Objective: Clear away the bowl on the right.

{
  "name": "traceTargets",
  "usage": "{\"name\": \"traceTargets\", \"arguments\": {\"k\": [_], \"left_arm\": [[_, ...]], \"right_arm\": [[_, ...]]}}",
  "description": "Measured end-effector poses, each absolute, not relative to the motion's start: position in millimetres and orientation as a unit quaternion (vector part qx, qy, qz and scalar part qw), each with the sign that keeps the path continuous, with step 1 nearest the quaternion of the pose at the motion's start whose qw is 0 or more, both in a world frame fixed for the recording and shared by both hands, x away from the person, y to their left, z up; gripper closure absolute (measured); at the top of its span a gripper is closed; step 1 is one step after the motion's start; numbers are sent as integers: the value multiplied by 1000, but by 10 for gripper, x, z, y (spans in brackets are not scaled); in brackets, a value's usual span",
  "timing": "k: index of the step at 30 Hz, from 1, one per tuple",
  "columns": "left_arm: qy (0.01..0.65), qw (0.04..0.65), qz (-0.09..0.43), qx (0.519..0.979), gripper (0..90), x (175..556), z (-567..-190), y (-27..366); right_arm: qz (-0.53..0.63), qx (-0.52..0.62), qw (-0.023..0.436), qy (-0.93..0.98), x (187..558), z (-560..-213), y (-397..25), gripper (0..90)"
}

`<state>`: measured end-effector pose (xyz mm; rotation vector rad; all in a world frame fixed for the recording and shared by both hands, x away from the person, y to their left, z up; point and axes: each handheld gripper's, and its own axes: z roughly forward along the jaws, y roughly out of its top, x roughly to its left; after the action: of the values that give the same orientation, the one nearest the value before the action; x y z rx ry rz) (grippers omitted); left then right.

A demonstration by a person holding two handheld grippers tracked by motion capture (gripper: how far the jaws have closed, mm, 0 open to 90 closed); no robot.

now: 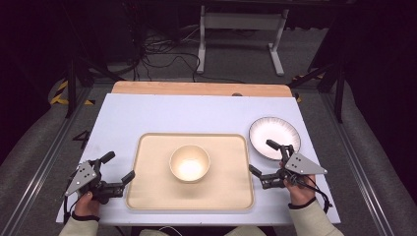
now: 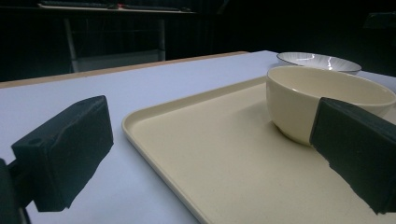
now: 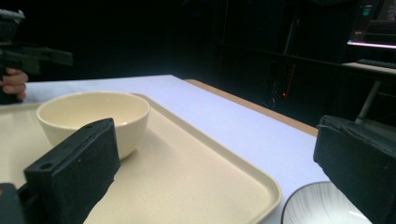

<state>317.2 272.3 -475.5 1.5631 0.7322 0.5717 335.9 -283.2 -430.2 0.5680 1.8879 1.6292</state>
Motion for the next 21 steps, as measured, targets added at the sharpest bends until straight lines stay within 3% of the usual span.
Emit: {"name": "traceTargets", "arguments": {"k": [21], "left_arm": [[317, 614, 249, 678, 2, 3172, -4755, 2724]], "right_arm": [[601, 237, 276, 712, 3376, -4541, -2923, 19]]}}
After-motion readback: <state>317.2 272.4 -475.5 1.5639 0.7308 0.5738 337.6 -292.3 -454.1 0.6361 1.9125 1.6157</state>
